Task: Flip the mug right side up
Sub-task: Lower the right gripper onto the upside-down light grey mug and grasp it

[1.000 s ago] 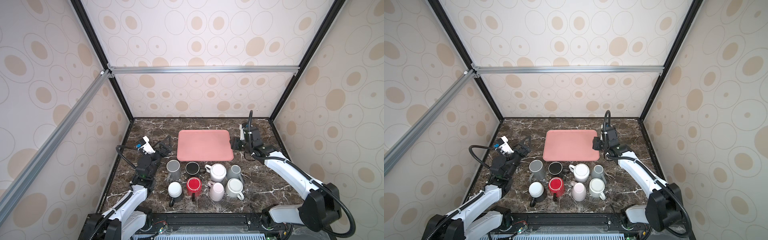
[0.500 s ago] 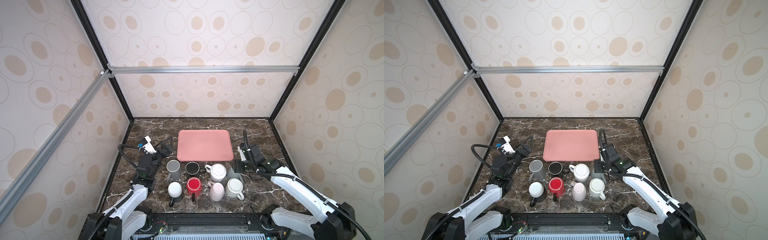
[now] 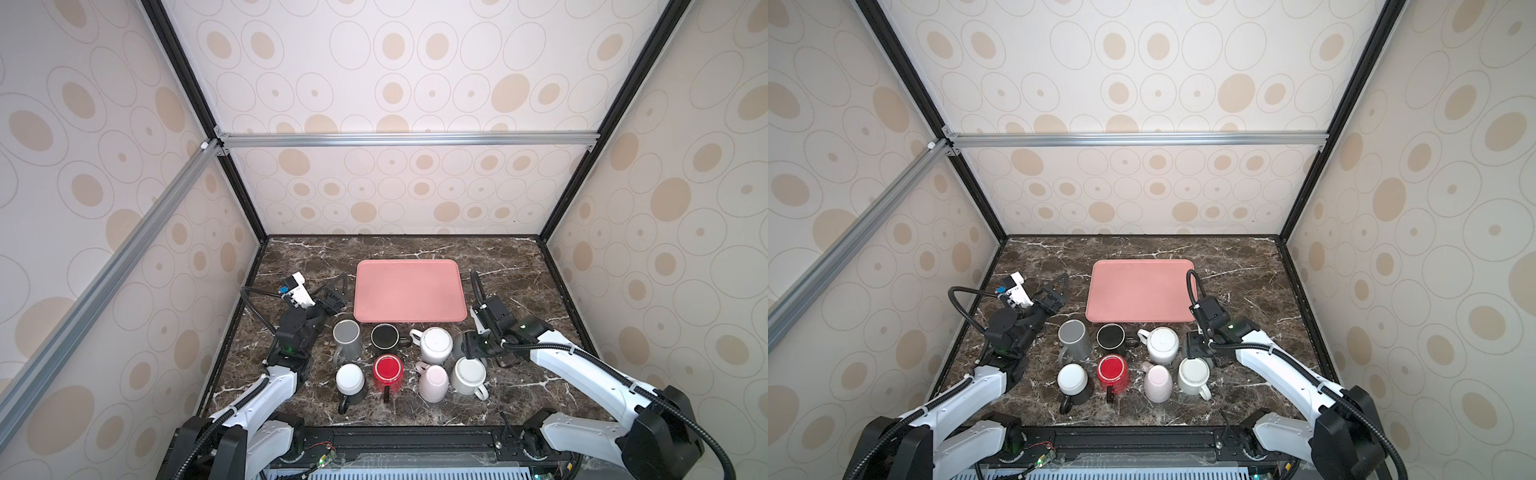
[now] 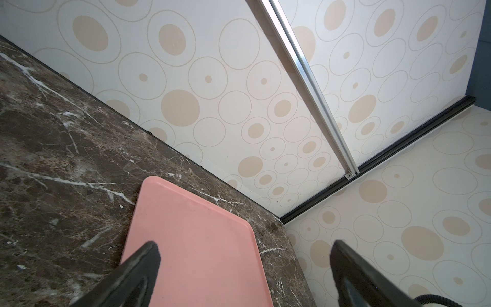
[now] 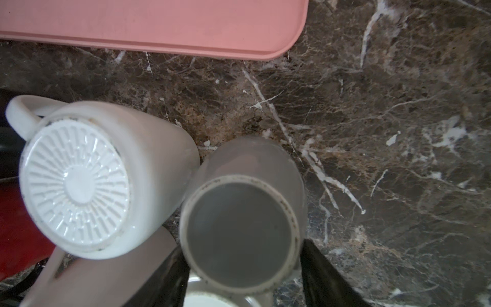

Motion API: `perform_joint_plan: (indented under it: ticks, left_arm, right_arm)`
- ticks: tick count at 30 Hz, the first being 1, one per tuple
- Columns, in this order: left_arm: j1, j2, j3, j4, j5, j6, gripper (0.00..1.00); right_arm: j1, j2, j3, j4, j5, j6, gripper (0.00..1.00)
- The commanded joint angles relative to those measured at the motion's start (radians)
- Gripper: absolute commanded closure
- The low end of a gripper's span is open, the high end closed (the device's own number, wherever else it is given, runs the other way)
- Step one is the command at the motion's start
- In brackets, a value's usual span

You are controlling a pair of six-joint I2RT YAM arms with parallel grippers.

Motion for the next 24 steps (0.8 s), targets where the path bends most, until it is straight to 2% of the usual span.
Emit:
perform_joint_plan:
  ticks: [1, 7, 11, 15, 19, 24]
  left_arm:
    - [-0.005, 0.002, 0.035, 0.026, 0.006, 0.004, 0.01]
    - [-0.005, 0.001, 0.032, 0.023, 0.003, 0.007, 0.01]
    - [-0.004, 0.005, 0.036, 0.020, 0.005, 0.007, 0.01]
    - [-0.004, 0.017, 0.045, 0.019, 0.018, 0.005, 0.01]
    - [-0.005, 0.019, 0.036, 0.031, 0.015, -0.002, 0.01]
    - [-0.005, 0.021, 0.037, 0.030, 0.018, 0.000, 0.01]
  right_arm:
    - [0.003, 0.025, -0.009, 0.057, 0.015, 0.021, 0.36]
    - [0.002, 0.063, 0.004, 0.118, 0.047, 0.053, 0.37]
    - [0.003, 0.066, 0.020, 0.082, 0.044, 0.034, 0.31]
    - [0.001, 0.054, 0.037, -0.002, 0.047, -0.017, 0.31]
    - [-0.001, 0.051, 0.026, -0.017, 0.060, -0.028, 0.37]
    - [-0.004, 0.078, 0.013, 0.006, 0.050, -0.047, 0.49]
